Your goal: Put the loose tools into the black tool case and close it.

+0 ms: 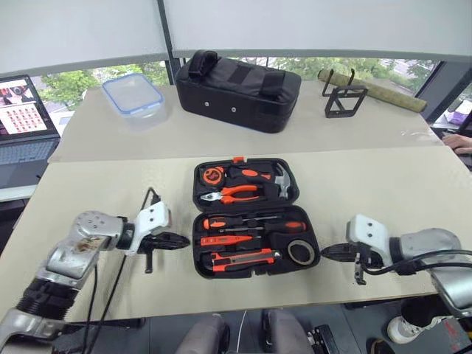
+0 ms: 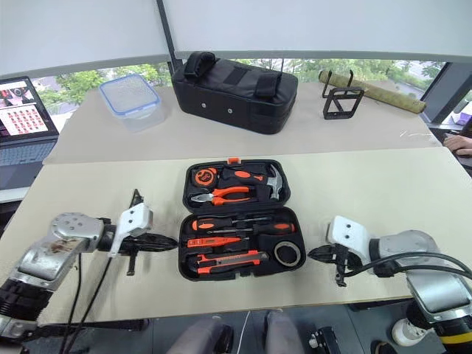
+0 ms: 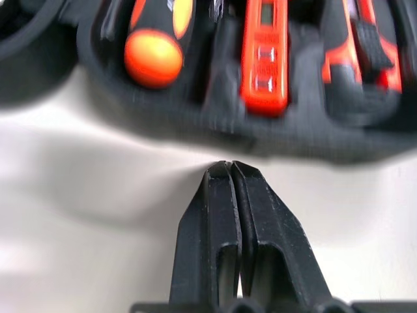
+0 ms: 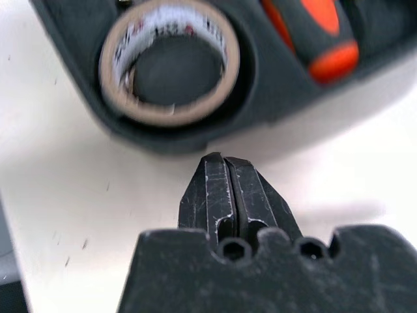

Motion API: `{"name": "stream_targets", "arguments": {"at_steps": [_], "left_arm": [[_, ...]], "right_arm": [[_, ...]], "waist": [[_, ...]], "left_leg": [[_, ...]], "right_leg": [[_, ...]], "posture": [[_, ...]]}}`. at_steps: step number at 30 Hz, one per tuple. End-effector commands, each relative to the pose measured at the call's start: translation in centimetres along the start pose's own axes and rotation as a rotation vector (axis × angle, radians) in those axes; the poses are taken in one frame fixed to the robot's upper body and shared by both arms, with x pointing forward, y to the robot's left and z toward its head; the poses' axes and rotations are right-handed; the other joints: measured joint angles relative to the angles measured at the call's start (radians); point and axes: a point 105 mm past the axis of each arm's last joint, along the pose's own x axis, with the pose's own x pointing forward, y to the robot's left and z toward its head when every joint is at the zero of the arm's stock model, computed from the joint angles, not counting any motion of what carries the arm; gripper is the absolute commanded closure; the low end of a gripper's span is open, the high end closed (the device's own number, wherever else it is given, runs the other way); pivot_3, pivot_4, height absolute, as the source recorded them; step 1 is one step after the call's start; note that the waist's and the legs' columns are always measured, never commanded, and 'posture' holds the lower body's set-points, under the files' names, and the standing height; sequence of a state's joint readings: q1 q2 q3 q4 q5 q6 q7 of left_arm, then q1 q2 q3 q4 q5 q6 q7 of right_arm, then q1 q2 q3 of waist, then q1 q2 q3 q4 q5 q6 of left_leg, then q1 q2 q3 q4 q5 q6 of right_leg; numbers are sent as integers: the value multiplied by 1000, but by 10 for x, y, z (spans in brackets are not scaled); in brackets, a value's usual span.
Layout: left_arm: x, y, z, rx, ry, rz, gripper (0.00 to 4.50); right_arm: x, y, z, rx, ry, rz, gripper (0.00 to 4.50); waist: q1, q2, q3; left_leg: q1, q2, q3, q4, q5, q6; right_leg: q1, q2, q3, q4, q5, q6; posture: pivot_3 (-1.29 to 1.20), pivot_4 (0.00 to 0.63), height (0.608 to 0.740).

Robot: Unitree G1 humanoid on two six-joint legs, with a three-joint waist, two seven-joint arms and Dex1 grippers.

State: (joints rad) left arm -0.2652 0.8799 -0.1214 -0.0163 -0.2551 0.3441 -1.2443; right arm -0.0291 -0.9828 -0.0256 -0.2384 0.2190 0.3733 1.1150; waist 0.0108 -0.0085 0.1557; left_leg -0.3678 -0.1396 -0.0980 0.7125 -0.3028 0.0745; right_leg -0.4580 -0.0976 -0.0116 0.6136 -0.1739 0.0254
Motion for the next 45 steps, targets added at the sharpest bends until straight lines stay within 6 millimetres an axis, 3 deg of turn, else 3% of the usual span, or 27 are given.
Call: {"name": "stream_targets", "arguments": {"at_steps": [1, 3, 5, 8, 9, 11, 12, 16, 21, 22, 26, 34, 41, 45], "left_arm": [[-31, 45, -8, -192, 7, 233, 4127], [-36, 66, 6, -304, -70, 310, 3712], [-33, 83, 29, -420, -156, 327, 2923], [-25, 95, 54, -530, -215, 310, 1659], [-21, 100, 60, -565, -227, 316, 1574], [-12, 107, 69, -607, -237, 322, 745], [-8, 109, 71, -621, -236, 321, 625], [12, 110, 75, -644, -224, 297, 625], [30, 111, 72, -666, -202, 302, 625], [31, 112, 71, -665, -196, 311, 883], [33, 110, 70, -670, -204, 304, 2043], [33, 106, 69, -673, -215, 297, 4495], [31, 103, 89, -580, -311, 280, 4495], [17, 115, 124, -424, -486, 370, 4495]], "right_arm": [[-21, -41, 14, 50, -50, -171, 4214], [-23, -60, 27, 125, -114, -223, 3745], [-20, -82, 47, 219, -203, -259, 3026], [-11, -104, 65, 305, -260, -291, 1848], [-6, -110, 71, 342, -272, -293, 1765], [5, -118, 83, 402, -296, -274, 961], [11, -121, 87, 418, -301, -272, 685], [33, -137, 92, 503, -273, -310, 685], [47, -148, 98, 524, -274, -335, 685], [49, -150, 99, 535, -280, -344, 616], [56, -152, 100, 566, -293, -359, 1658], [64, -144, 103, 561, -294, -340, 4440], [51, -145, 134, 484, -383, -356, 4440], [36, -153, 156, 378, -471, -439, 4440]], "waist": [[0, 0, 0], [1, 0, 1], [1, -1, 1], [5, -2, 1], [4, -2, 1], [1, -2, 1], [-1, -2, 1], [-14, -2, 1], [-22, -2, 1], [-22, -2, 1], [-21, -1, 1], [-17, 1, -1], [-22, 1, -2], [-20, 1, -1]], "left_leg": [[0, 0, 0, 0, 0, -1], [0, 0, 0, 0, -2, -5], [0, 0, 0, 1, -1, -6], [-2, -1, -1, 5, 2, -1], [-2, -1, -1, 5, 2, -1], [-2, -1, -1, 6, 2, -1], [-4, -1, -1, 6, 2, -1], [-8, -1, -1, 5, 2, -1], [-18, -1, -2, 11, 2, -2], [-18, -1, -2, 12, 2, -2], [-18, -2, -2, 15, 2, -2], [-17, -3, -2, 16, 2, -2], [-17, -3, -2, 17, 2, -2], [-18, -3, -2, 17, 2, -2]], "right_leg": [[0, 0, 0, 0, 0, 0], [0, 1, 0, 2, 1, -1], [0, 1, -1, 2, 3, -3], [-1, -1, -1, 7, 3, -2], [-1, -1, 0, 8, 3, -2], [-1, -1, 1, 12, 2, -2], [-2, -1, 0, 11, 2, -2], [-8, -2, 0, 12, 2, -2], [-17, -3, 0, 16, 2, -2], [-17, -3, -1, 16, 2, -2], [-15, -3, 0, 17, 2, -2], [-14, -4, 0, 18, 2, -2], [-14, -4, 1, 19, 2, -2], [-15, -4, 1, 18, 2, -2]], "posture": [[0, 150, 716], [0, 150, 716], [0, 150, 716], [0, 150, 716], [0, 150, 716], [0, 150, 716], [0, 150, 716], [0, 150, 716], [0, 150, 716], [0, 150, 716], [0, 150, 716], [0, 150, 716], [0, 150, 716], [0, 150, 716]]}}
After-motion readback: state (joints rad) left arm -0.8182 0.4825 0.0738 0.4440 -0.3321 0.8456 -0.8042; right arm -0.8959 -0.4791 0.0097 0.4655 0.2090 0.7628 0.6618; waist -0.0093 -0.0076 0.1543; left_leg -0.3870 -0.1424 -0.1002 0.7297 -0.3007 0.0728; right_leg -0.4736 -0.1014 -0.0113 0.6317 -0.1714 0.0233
